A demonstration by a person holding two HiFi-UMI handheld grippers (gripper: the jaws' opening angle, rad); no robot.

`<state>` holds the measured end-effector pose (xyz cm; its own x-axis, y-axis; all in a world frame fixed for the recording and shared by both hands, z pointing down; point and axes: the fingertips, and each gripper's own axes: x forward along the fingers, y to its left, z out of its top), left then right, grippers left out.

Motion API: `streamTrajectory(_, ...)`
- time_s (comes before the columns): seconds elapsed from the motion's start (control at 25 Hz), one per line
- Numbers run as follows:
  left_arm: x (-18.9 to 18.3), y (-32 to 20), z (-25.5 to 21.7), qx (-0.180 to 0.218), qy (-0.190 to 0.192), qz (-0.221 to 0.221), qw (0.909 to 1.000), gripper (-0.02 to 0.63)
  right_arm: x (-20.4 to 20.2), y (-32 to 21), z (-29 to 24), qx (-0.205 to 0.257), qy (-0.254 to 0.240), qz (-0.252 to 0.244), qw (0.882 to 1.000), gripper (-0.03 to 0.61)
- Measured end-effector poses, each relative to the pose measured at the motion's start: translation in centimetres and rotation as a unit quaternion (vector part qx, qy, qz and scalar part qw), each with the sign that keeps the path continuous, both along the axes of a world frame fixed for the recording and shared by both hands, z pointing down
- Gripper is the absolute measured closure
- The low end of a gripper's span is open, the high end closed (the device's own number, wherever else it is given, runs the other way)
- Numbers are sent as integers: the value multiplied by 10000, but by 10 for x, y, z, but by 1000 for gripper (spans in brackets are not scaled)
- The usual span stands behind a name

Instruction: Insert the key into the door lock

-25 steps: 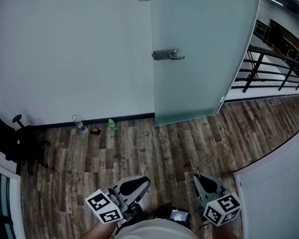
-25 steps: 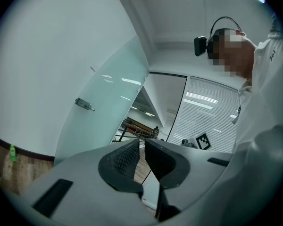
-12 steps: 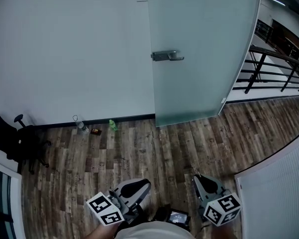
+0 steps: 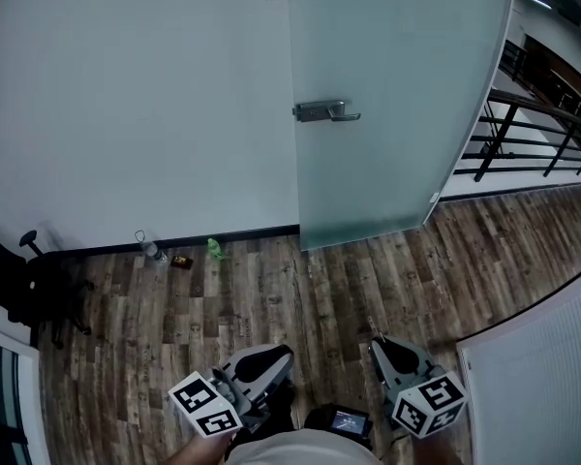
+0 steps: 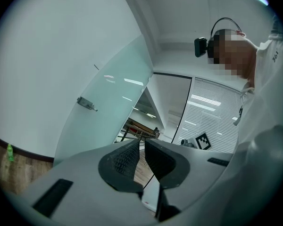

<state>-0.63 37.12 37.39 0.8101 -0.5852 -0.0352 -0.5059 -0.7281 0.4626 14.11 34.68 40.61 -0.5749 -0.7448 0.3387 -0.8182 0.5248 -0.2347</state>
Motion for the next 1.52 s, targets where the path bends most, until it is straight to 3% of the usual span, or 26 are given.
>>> streamTrajectory(0.52,-49,-127,-5,-99,-38,471,9988,568,-52,-119,-9,-35,36,416,9991,557)
streamTrajectory(0.92,-76,-185,-9,-71,38,608,9981,568,-90,-177,-12,-42,70,445,9990,557)
streamTrajectory(1.2,-73,-224,-2,-147,-61,540,9984,566,-87,-223,-10,-27,71,327,9994,557)
streamTrajectory(1.52,-50,-305,-2,-154,-189,176,9995,566,-65,-305,-7,-67,13,-17,10000,557)
